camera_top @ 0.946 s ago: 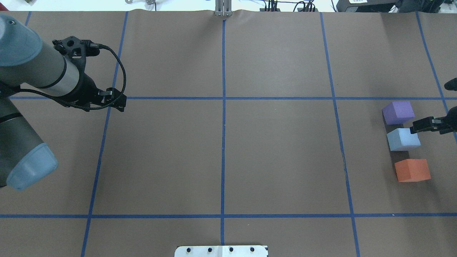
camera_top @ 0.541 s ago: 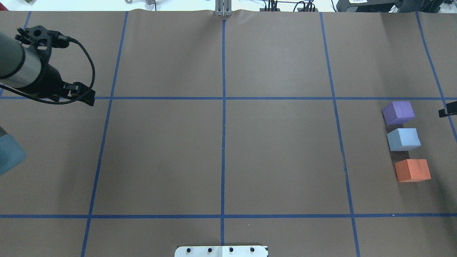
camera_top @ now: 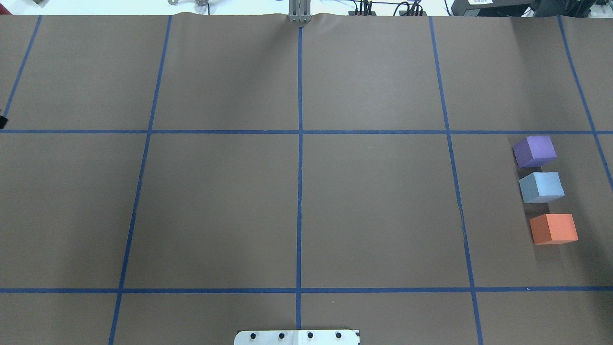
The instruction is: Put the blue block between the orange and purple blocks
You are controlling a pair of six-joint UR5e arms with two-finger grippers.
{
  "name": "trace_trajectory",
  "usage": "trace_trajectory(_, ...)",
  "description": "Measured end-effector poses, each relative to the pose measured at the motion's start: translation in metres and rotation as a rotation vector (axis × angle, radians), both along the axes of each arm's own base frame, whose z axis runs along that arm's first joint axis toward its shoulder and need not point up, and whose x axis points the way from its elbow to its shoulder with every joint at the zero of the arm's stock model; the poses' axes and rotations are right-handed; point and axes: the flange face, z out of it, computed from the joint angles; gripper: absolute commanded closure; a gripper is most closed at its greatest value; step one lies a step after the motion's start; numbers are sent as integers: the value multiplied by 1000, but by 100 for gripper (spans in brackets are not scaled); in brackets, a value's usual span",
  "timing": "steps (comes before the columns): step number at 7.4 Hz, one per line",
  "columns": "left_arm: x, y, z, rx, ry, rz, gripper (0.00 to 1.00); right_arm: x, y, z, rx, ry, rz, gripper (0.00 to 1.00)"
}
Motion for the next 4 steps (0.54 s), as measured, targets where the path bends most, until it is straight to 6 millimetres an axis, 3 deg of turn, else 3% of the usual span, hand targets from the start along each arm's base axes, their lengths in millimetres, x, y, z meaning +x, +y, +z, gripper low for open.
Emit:
trace_trajectory(1, -46, -9, 46, 1, 4, 20, 0, 3, -3, 0, 5, 9, -15, 0)
trace_trajectory(2, -77, -12, 82, -15, 8, 23, 0, 5, -4, 1, 7, 16, -28, 0)
trace_trajectory(4, -105, -11, 126, -72, 19, 3, 0, 9, -4, 4, 0, 27, -48, 0)
